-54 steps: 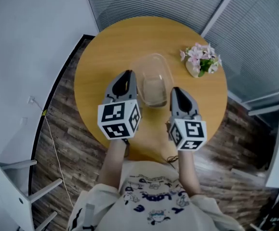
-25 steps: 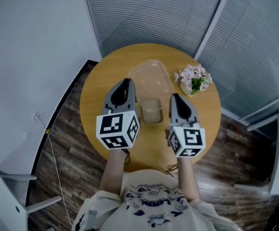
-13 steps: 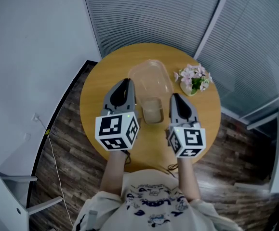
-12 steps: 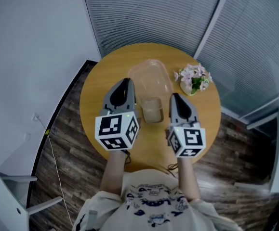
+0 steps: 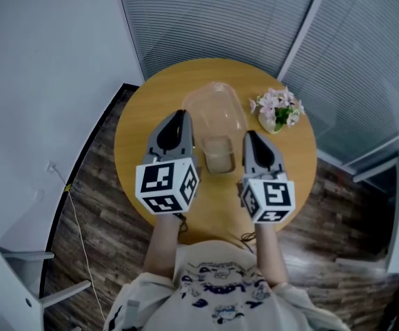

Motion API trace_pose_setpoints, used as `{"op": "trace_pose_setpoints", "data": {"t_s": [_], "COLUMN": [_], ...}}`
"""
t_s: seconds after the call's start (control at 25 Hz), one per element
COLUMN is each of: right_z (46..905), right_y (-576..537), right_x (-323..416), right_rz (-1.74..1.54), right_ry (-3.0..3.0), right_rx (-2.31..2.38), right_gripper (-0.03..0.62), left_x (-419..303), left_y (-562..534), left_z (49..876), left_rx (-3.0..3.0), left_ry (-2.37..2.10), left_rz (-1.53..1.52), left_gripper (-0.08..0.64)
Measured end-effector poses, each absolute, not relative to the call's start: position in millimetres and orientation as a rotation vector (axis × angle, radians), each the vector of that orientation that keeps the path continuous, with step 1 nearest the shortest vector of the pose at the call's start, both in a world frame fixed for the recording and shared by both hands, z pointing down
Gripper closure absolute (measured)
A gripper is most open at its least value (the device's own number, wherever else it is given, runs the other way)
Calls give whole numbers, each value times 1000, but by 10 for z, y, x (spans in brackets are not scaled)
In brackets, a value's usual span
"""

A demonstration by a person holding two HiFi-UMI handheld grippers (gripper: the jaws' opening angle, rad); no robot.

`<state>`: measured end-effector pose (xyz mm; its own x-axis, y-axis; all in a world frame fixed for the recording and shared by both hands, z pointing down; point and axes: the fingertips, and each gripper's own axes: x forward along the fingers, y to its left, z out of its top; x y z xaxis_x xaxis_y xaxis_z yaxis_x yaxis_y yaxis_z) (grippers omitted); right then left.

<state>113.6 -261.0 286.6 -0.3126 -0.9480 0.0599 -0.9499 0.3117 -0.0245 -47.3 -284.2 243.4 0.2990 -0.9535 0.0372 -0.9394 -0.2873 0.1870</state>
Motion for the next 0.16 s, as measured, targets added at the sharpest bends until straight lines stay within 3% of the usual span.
{"op": "trace_pose_setpoints", "data": {"t_s": [0.16], "right_z": [2860], "right_y": [-2632], "right_x": [1132], "right_rz": [86], "right_ry": [-2513], "right_rx": [1825], "right_gripper": [575], "left_x": [-476], "left_y": [-2865], "left_z": [2430], "left_rx": [2392], "left_ry": [-1757], "left_rz": [-119], "left_gripper": [534]}}
